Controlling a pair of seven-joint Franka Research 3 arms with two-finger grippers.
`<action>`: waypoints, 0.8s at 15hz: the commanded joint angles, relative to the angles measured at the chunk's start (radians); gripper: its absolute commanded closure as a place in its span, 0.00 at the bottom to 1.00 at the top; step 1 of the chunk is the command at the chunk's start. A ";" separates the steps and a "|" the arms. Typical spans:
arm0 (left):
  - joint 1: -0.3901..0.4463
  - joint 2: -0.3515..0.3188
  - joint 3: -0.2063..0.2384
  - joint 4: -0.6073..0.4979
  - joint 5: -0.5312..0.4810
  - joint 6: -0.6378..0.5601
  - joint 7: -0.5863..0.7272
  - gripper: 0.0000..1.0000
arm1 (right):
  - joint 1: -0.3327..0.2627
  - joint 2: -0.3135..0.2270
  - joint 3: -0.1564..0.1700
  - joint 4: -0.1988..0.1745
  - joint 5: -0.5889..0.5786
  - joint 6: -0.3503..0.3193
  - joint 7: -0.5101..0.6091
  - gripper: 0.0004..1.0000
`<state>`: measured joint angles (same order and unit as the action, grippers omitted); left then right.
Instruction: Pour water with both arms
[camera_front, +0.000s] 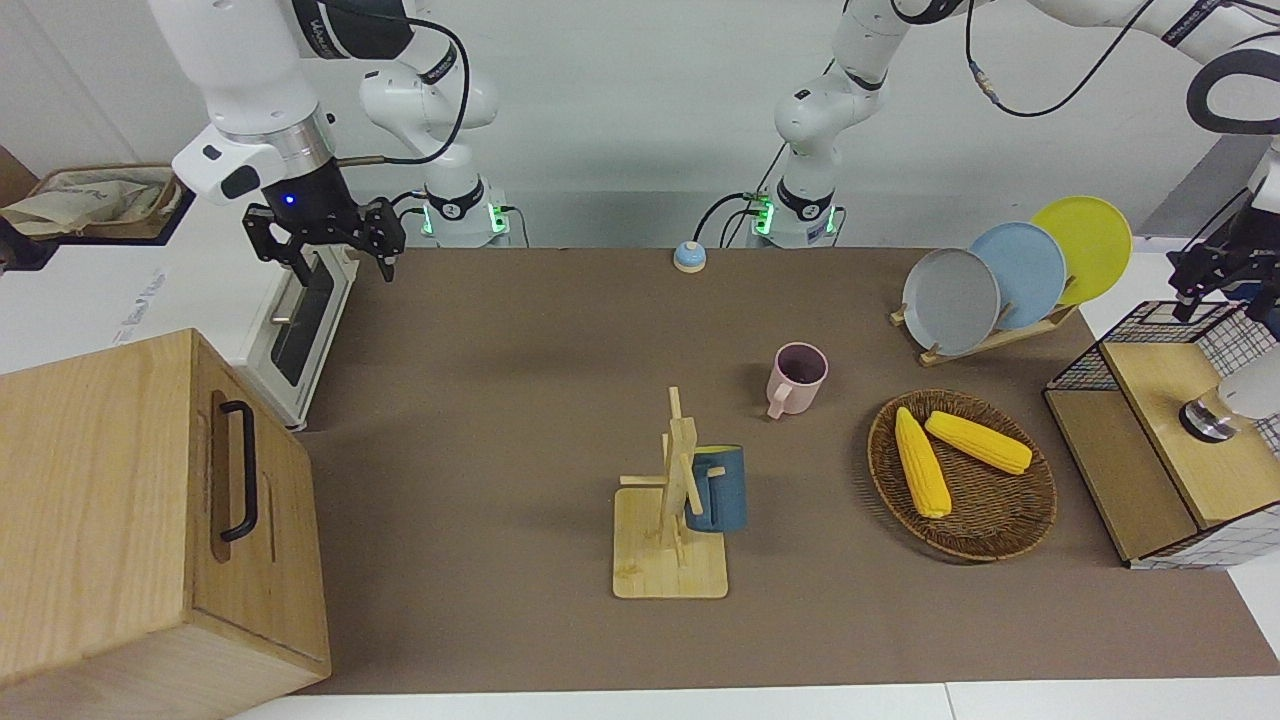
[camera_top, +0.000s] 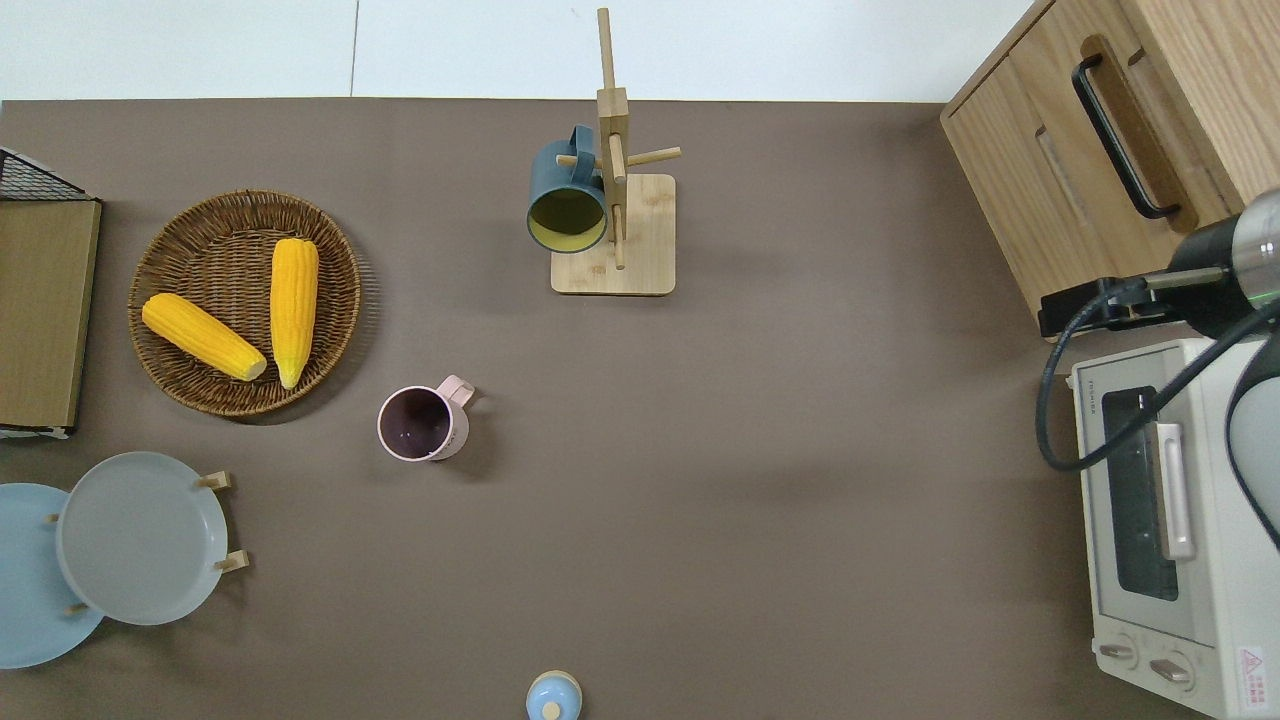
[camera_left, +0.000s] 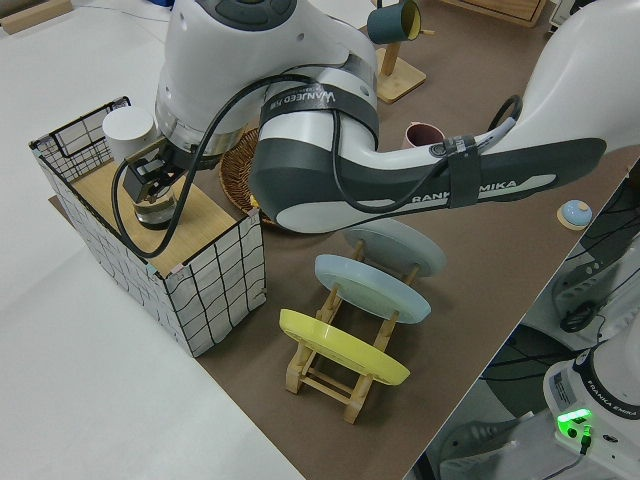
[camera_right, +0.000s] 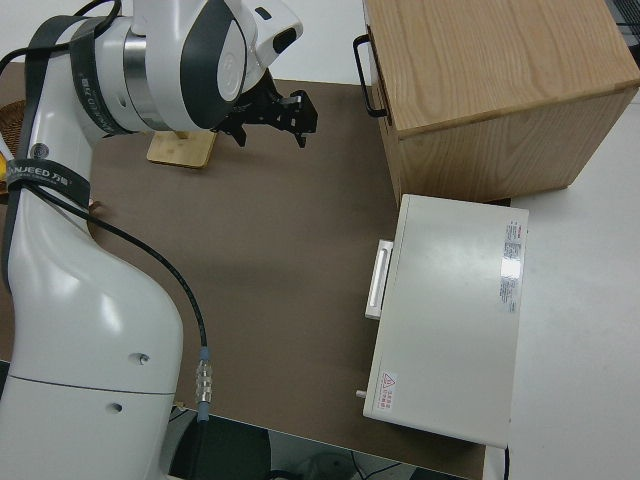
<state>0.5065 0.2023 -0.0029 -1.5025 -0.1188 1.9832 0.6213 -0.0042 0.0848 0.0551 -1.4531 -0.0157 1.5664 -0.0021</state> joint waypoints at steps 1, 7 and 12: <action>-0.109 -0.063 0.007 -0.002 0.108 -0.130 -0.188 0.00 | -0.003 -0.005 -0.001 0.005 0.017 -0.014 -0.007 0.01; -0.279 -0.142 0.009 -0.019 0.116 -0.277 -0.414 0.00 | -0.003 -0.005 -0.001 0.005 0.017 -0.014 -0.007 0.01; -0.462 -0.191 0.009 -0.061 0.137 -0.337 -0.537 0.00 | -0.003 -0.005 -0.001 0.005 0.017 -0.014 -0.007 0.01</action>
<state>0.1408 0.0624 -0.0087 -1.5060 -0.0176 1.6681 0.1720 -0.0042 0.0849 0.0551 -1.4531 -0.0157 1.5664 -0.0021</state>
